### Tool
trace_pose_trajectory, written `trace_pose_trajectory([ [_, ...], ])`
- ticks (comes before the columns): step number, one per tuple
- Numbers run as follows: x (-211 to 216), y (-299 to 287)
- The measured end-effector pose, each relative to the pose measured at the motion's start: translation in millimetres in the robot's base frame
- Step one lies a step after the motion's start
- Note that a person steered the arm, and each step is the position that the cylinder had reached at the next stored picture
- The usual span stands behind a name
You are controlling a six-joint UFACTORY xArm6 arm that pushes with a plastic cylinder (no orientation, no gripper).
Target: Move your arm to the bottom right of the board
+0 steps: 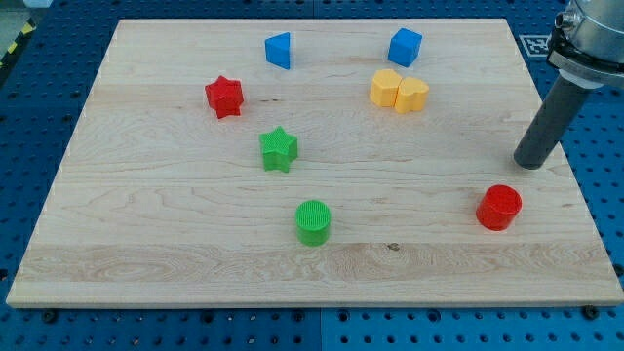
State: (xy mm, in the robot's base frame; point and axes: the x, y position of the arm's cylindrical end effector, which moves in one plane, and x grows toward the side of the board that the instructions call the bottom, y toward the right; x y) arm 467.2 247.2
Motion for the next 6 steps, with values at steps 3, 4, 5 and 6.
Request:
trace_pose_trajectory([
  [3,44,3],
  [4,62,3],
  [5,83,3],
  [6,113,1],
])
